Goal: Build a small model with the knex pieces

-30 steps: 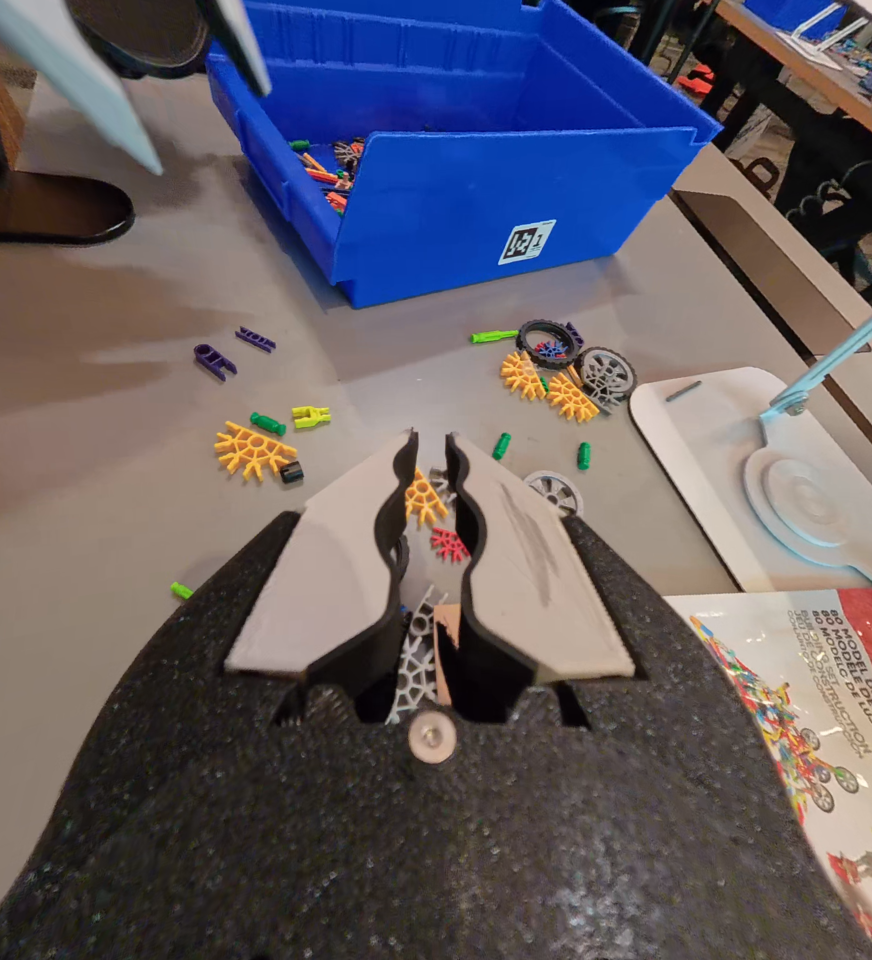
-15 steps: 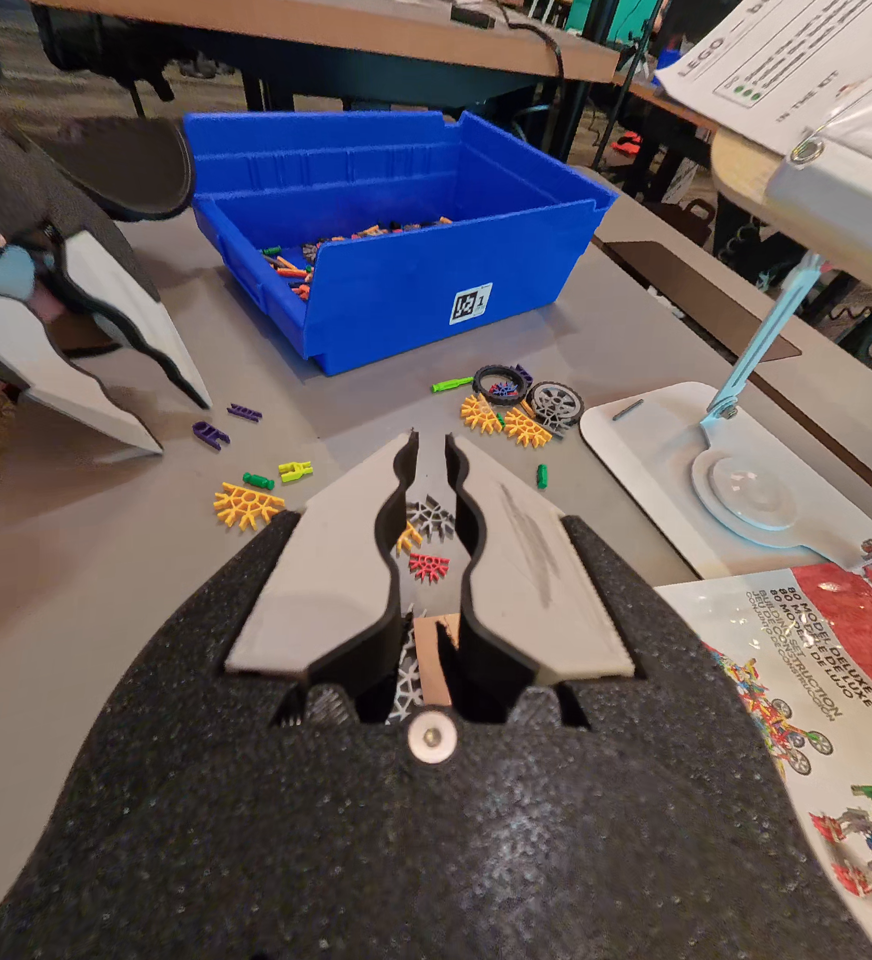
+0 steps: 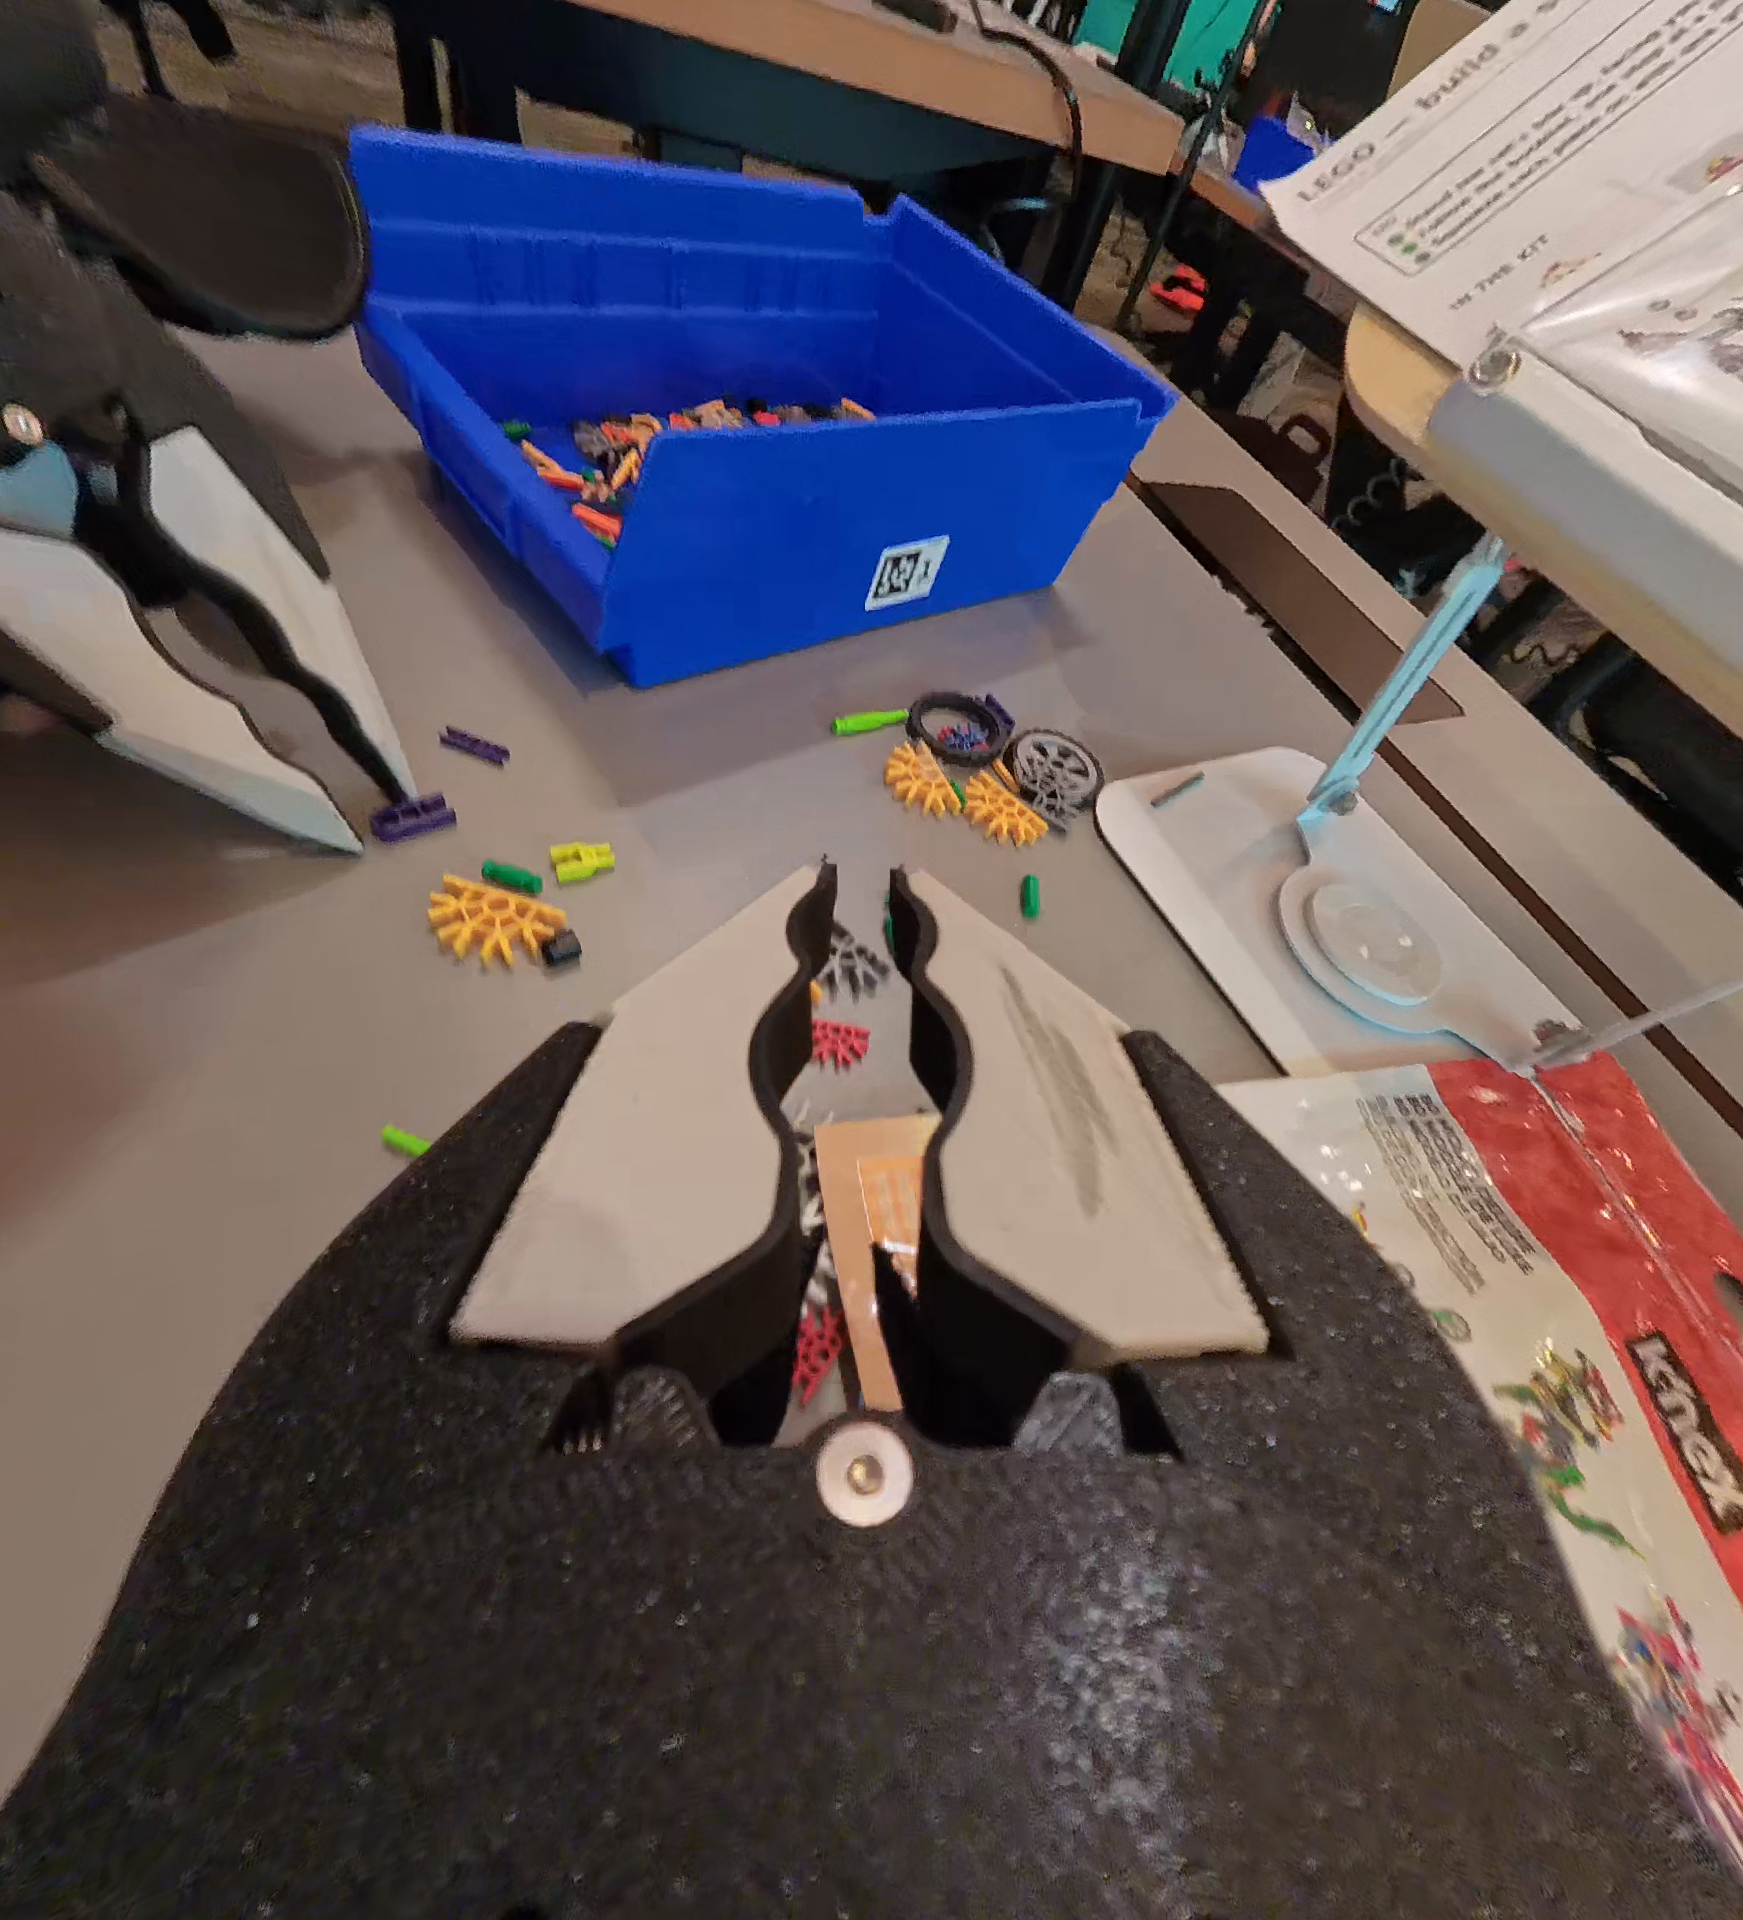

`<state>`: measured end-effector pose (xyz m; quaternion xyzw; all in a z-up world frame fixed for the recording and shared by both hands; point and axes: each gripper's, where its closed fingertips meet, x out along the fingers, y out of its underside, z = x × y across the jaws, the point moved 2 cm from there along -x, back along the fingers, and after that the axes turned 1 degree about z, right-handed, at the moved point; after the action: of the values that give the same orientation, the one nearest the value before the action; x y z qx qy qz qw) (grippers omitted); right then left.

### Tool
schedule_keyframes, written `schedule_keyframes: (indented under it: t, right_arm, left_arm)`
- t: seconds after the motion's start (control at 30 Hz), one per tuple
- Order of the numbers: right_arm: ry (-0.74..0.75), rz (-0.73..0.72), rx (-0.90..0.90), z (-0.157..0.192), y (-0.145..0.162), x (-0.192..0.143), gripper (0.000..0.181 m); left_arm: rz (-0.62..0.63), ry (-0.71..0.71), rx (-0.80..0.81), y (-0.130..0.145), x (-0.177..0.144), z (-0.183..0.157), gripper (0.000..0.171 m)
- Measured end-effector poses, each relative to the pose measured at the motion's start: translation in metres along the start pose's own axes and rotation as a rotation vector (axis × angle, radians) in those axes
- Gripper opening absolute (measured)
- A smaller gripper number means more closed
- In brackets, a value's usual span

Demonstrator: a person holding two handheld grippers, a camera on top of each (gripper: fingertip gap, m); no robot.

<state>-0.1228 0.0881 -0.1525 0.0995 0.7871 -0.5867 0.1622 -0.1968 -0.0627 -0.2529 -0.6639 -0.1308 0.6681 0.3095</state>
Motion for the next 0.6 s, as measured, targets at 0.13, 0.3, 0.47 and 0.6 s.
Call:
schedule_keyframes:
  t: [0.13, 0.3, 0.47, 0.6]
  right_arm:
    - [0.007, 0.023, -0.038, 0.008, 0.017, -0.012, 0.009]
    - [0.007, 0.035, -0.071, 0.012, 0.032, -0.024, 0.009]
    - [0.008, 0.005, -0.055, 0.009, 0.038, -0.031, 0.009]
    - [-0.009, -0.021, -0.060, 0.014, 0.037, -0.035, 0.009]
  left_arm:
    - [-0.006, -0.011, -0.023, -0.003, 0.002, 0.003, 0.024]
    - [-0.024, -0.013, -0.048, -0.009, 0.007, 0.000, 0.022]
    - [-0.042, -0.019, -0.072, -0.014, 0.011, -0.001, 0.010]
    - [-0.026, -0.018, -0.073, -0.017, 0.013, 0.001, 0.008]
